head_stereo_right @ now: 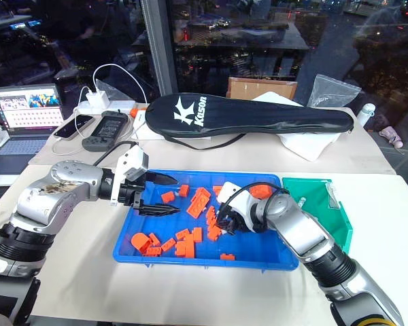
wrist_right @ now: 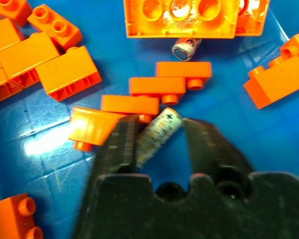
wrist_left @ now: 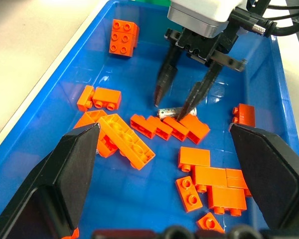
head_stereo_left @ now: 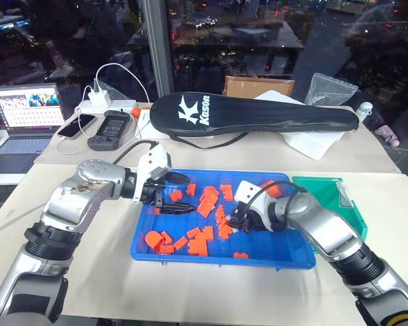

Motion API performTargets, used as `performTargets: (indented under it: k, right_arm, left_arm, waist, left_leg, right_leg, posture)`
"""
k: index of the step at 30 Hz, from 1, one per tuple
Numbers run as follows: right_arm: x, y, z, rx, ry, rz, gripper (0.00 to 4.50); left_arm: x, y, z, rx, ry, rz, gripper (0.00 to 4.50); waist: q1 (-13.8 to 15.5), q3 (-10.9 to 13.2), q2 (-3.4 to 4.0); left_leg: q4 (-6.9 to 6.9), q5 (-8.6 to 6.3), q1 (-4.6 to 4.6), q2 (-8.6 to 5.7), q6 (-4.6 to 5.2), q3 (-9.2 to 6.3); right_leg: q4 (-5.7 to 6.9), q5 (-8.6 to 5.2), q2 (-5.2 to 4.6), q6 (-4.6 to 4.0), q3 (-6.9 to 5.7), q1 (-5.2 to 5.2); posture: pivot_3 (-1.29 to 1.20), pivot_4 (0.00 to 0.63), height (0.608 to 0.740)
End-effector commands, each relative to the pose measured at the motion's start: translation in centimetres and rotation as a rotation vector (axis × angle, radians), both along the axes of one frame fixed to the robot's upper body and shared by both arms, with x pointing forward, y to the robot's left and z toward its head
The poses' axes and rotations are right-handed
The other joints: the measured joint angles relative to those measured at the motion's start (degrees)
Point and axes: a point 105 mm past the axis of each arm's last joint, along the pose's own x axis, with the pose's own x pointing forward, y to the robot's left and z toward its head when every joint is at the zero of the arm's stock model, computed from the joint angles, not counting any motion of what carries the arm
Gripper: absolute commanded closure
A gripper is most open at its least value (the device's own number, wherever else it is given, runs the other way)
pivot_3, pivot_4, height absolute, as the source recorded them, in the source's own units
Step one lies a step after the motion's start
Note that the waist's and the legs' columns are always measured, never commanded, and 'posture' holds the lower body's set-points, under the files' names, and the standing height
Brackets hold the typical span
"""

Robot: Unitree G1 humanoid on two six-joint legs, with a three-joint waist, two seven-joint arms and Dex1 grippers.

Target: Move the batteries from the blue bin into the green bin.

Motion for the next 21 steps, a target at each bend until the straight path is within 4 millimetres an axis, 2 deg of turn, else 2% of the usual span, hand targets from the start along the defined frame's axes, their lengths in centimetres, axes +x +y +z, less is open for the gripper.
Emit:
performTargets:
  k: [1,6,9,13,14,20,21]
  right_arm:
    - [0.2,0.3,2.1,0.037,-0.046,0.006,3.87]
    - [0.2,0.2,2.0,0.031,-0.04,0.001,3.87]
    - [0.3,0.2,2.1,0.042,-0.041,-0.013,3.18]
    - [0.4,0.1,2.0,0.03,-0.054,-0.024,1.72]
    - [0.2,0.1,1.8,0.029,-0.042,-0.023,1.5]
    - [-0.1,-0.9,-0.7,-0.042,0.001,-0.05,1.5]
    - [0.1,-1.2,-1.1,-0.055,-0.004,-0.067,1.75]
  left_arm:
    - [-0.1,-0.2,1.0,-0.004,-0.054,-0.013,0.0]
    - [0.0,-0.2,0.9,-0.003,-0.053,-0.013,0.0]
    - [0.0,-0.2,1.0,-0.004,-0.056,-0.012,0.0]
    - [0.0,-0.1,1.0,-0.004,-0.054,-0.011,0.0]
    - [0.0,0.0,0.9,-0.003,-0.053,-0.011,0.0]
    - [-0.1,0.1,1.0,0.003,-0.054,-0.018,0.0]
    - [-0.2,0.1,1.1,-0.001,-0.054,-0.024,0.0]
  waist:
    - [0.0,0.0,0.0]
    - [0.0,0.0,0.0]
    - [0.0,0.0,0.0]
    - [0.0,0.0,0.0]
    - [0.0,0.0,0.0]
    - [0.1,0.0,0.0]
    - [0.1,0.0,-0.01]
  left_leg:
    - [0.0,0.0,0.0,0.0,0.0,0.0]
    - [-0.01,0.0,0.01,0.0,0.0,0.0]
    - [-0.01,0.0,0.0,0.0,0.0,0.0]
    - [-0.02,0.0,0.0,0.0,0.0,0.0]
    - [-0.02,0.0,0.0,0.0,0.0,0.0]
    - [-0.02,0.0,-0.01,0.0,0.0,0.0]
    - [-0.01,0.0,-0.01,0.0,0.0,0.0]
  right_leg:
    - [0.0,0.0,0.0,0.0,0.0,0.0]
    - [0.0,0.0,0.0,0.0,0.0,0.0]
    - [-0.01,0.0,0.0,0.0,0.0,0.0]
    - [-0.01,0.0,0.0,0.0,0.0,0.0]
    - [-0.01,0.0,0.0,0.0,0.0,-0.01]
    - [-0.02,0.0,0.0,0.0,0.0,0.0]
    - [-0.02,0.0,0.0,0.0,0.0,0.0]
  posture:
    - [0.0,0.15,0.74]
    - [0.0,0.15,0.74]
    - [0.0,0.15,0.74]
    - [0.0,0.15,0.74]
    - [0.0,0.15,0.74]
    - [0.0,0.15,0.74]
    - [0.0,0.15,0.74]
